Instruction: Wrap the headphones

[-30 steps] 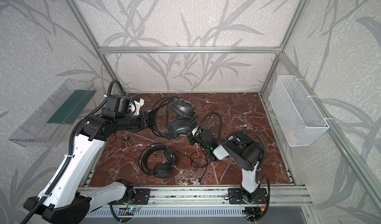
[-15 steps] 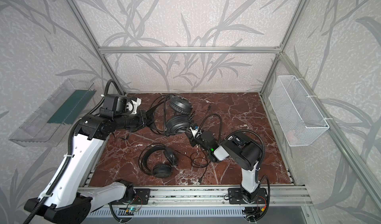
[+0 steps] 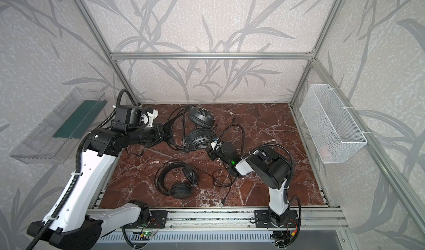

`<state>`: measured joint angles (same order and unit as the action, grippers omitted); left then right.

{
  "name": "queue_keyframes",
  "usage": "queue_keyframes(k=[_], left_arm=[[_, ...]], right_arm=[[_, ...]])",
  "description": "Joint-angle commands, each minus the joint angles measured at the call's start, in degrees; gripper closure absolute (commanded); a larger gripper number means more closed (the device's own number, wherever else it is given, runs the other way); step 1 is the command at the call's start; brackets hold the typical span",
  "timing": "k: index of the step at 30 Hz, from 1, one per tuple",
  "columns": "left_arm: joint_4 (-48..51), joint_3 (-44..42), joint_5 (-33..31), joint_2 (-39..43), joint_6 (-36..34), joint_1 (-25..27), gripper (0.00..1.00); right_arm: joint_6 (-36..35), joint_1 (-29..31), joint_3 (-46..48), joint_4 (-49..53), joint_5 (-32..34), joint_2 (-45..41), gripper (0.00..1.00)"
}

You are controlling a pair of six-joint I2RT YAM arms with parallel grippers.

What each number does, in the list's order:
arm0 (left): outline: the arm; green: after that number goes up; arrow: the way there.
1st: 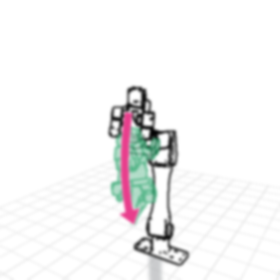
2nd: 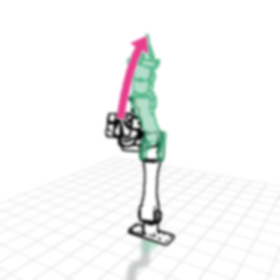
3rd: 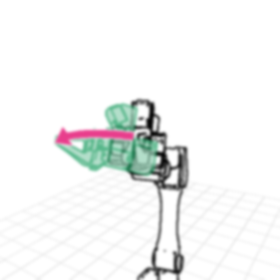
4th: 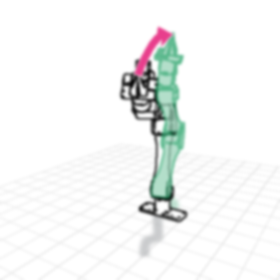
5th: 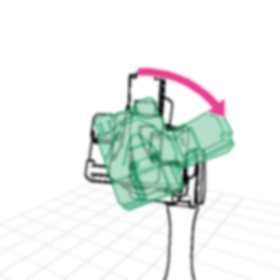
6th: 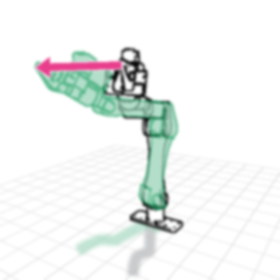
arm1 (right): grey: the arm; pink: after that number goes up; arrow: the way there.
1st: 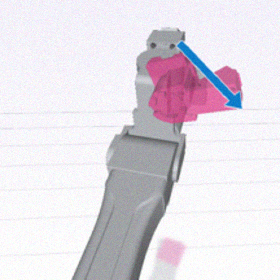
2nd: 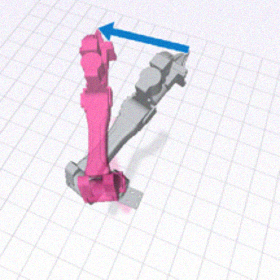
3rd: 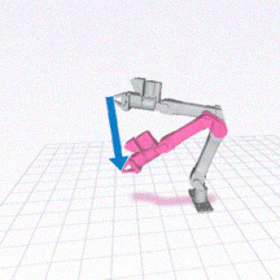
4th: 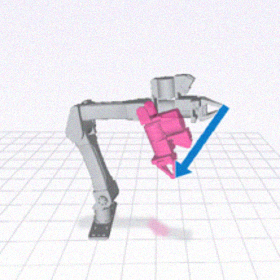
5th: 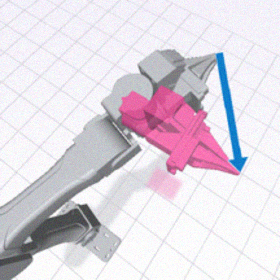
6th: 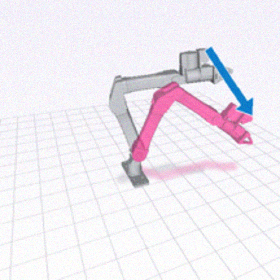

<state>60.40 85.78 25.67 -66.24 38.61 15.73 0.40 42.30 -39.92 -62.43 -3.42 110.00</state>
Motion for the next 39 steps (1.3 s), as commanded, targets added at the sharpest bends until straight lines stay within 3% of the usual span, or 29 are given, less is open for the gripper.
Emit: queue_keyframes(k=[1,5,11,17,25,30,39], left_arm=[[-2.55,1.63,2.81,1.2,1.22,-0.35,1.0],[-2.55,1.67,2.72,1.27,1.2,-0.37,1.0],[-2.84,1.85,2.55,1.15,1.54,-0.61,1.0],[-2.31,1.52,0.66,0.87,1.73,-1.56,1.0],[-4.18,-0.41,-1.86,-2.5,4.76,-5.86,1.0],[-11.35,-5.61,5.04,-3.1,12.98,-11.73,1.0],[-20.84,-11.38,17.26,-4.74,25.42,-20.31,1.0]], right_arm=[[0.42,-0.11,-2.21,4.59,0.58,1.45,0.46],[1.03,-0.12,-2.26,4.48,0.86,1.36,0.53],[1.53,-0.12,-1.69,5.32,0.43,1.06,0.83],[3.2,1.07,2.26,5.46,1.07,-2.95,0.95],[2.16,9.11,4.51,19.32,1.75,-13.61,1.0],[4.05,11.91,7.13,25.25,0.39,-18.91,1.0],[-1.54,21.15,1.78,46.91,-0.92,-24.83,1.0]])
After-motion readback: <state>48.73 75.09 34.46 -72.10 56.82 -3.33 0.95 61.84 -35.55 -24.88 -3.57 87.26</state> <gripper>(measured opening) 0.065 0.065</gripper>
